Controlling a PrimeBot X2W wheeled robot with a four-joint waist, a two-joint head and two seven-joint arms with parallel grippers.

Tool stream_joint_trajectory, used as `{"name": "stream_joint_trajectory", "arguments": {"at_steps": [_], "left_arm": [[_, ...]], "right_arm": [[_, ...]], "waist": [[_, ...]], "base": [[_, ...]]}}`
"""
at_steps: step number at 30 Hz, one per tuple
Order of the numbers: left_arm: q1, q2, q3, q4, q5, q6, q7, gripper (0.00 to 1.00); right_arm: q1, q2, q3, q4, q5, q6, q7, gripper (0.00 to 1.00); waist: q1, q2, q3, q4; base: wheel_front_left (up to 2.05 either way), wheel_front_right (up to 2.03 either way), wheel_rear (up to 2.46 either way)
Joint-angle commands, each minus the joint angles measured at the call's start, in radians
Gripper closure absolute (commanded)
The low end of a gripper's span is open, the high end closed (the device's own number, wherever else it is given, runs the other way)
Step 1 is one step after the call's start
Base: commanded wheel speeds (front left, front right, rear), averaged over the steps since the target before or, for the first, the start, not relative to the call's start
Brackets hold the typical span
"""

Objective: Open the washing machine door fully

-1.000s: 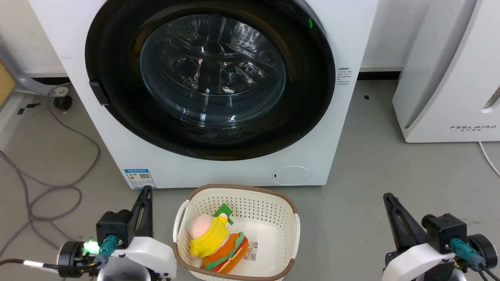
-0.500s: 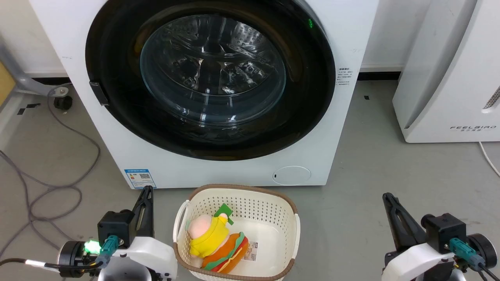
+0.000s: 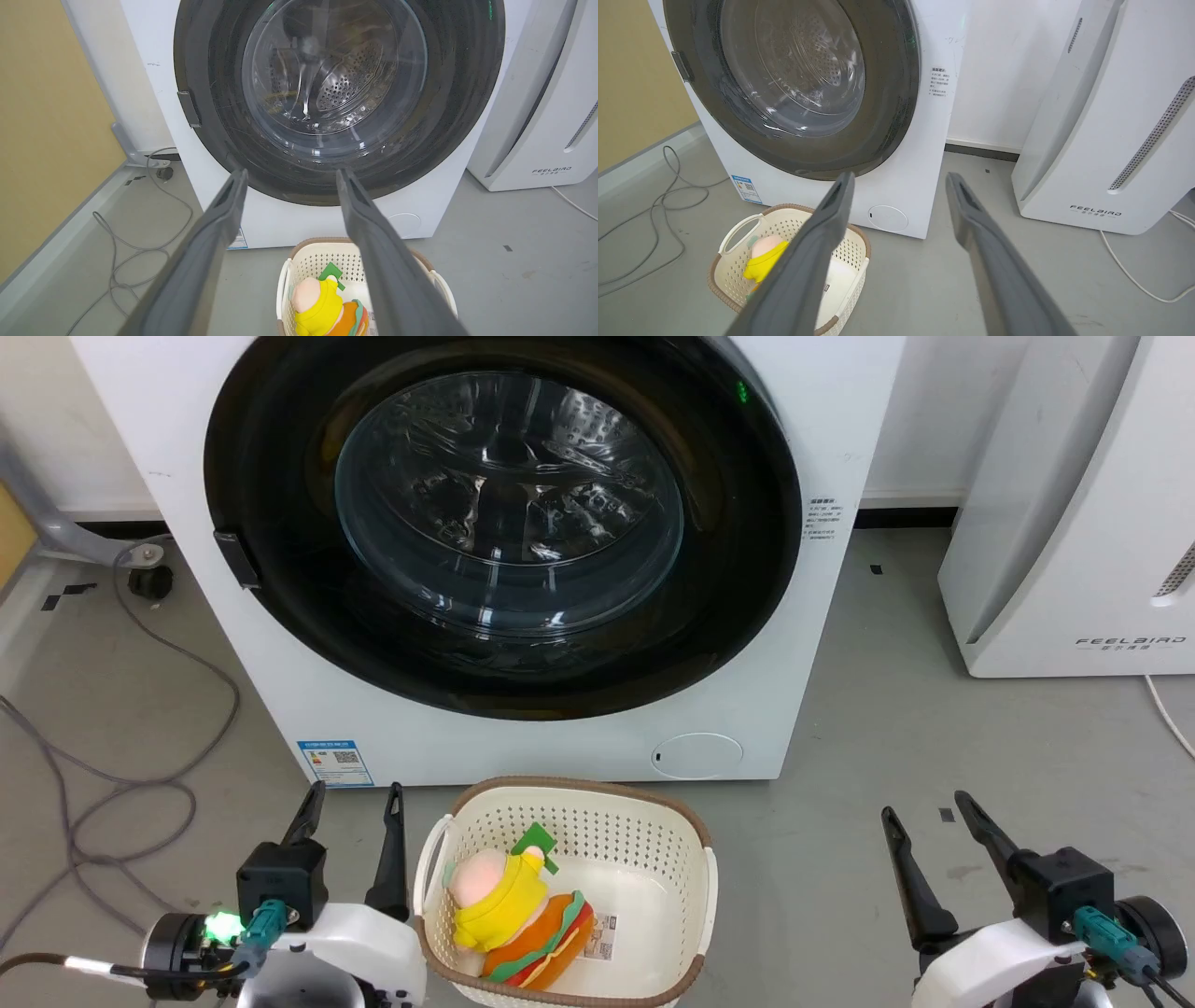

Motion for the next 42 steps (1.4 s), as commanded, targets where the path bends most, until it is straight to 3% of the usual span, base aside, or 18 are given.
{"name": "stream_joint_trajectory", "arguments": {"at_steps": [1, 6, 7, 8, 9, 24, 36, 42], "left_arm": [[-0.001, 0.000, -0.006, 0.007, -0.008, -0.002, -0.010, 0.00], [-0.003, 0.000, -0.013, 0.018, -0.016, -0.003, -0.021, 0.00], [-0.003, 0.000, -0.014, 0.020, -0.018, -0.002, -0.023, 0.00], [-0.003, 0.000, -0.015, 0.021, -0.019, -0.002, -0.025, 0.00], [-0.003, 0.000, -0.017, 0.023, -0.020, -0.002, -0.027, 0.00], [-0.005, 0.000, -0.035, 0.047, -0.042, 0.001, -0.059, 0.00], [-0.008, 0.000, -0.045, 0.059, -0.058, 0.005, -0.084, 0.00], [-0.010, 0.000, -0.051, 0.065, -0.070, 0.007, -0.096, 0.00]], "right_arm": [[0.005, 0.000, -0.001, 0.003, 0.004, 0.000, -0.010, 0.00], [0.008, 0.000, -0.003, 0.007, 0.009, 0.000, -0.019, 0.00], [0.009, 0.000, -0.004, 0.008, 0.010, 0.000, -0.021, 0.52], [0.010, 0.000, -0.004, 0.008, 0.011, 0.000, -0.022, 0.91], [0.011, 0.000, -0.005, 0.009, 0.012, 0.000, -0.024, 1.00], [0.018, 0.000, 0.000, 0.013, 0.077, 0.000, -0.052, 1.00], [0.003, 0.000, -0.008, 0.022, 0.335, 0.000, -0.083, 1.00], [-0.029, 0.000, -0.007, 0.037, 0.525, 0.000, -0.096, 1.00]], "waist": [[0.0000, 0.0000, 0.000, 0.000], [0.0000, 0.0000, 0.000, -0.001], [0.0000, 0.0000, 0.000, -0.001], [0.0000, 0.0000, 0.000, -0.002], [0.0000, 0.0000, 0.000, -0.002], [0.0000, 0.0000, -0.001, -0.007], [0.0000, 0.0000, -0.001, -0.003], [0.0000, 0.0000, 0.000, 0.002]], "base": [[0.00, 0.00, 0.00], [0.00, 0.00, 0.00], [0.00, 0.00, 0.00], [0.00, 0.00, 0.00], [0.00, 0.00, 0.00], [0.00, 0.00, 0.00], [0.00, 0.00, 0.00], [0.00, 0.00, 0.00]]}}
